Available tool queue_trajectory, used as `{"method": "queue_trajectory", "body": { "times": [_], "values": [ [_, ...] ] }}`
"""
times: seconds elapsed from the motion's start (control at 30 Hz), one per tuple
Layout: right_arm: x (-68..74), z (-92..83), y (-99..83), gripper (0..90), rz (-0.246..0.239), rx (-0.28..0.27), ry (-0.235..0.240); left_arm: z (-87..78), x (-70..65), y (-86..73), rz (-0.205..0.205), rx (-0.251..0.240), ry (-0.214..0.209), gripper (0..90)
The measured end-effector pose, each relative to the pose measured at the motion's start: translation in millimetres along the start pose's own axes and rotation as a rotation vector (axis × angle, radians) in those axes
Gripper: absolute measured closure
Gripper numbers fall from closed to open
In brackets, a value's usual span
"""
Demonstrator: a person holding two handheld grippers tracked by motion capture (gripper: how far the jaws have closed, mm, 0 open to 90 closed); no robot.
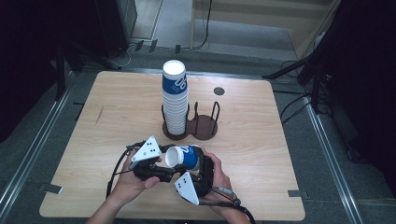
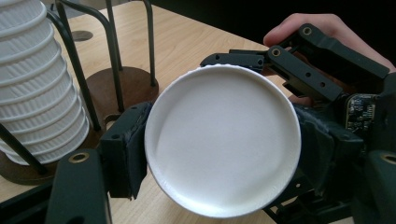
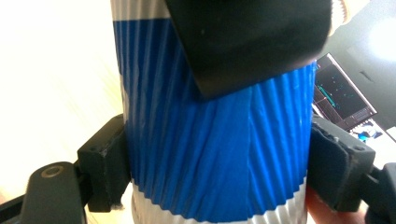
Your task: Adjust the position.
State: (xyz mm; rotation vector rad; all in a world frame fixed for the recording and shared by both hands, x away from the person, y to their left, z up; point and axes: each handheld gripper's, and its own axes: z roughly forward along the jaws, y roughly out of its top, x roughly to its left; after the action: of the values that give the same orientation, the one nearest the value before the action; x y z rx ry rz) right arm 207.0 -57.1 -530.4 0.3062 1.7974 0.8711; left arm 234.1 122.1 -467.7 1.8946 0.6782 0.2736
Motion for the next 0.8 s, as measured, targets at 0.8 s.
{"method": "queue_trajectory", "body": {
  "times": [0.8],
  "values": [
    [-9.3, -5.1, 3.6, 2.8, 0.049, -0.036, 0.037, -3.6, 1.9, 1.8, -0.011, -0.015, -0.010, 29.4]
  ]
}}
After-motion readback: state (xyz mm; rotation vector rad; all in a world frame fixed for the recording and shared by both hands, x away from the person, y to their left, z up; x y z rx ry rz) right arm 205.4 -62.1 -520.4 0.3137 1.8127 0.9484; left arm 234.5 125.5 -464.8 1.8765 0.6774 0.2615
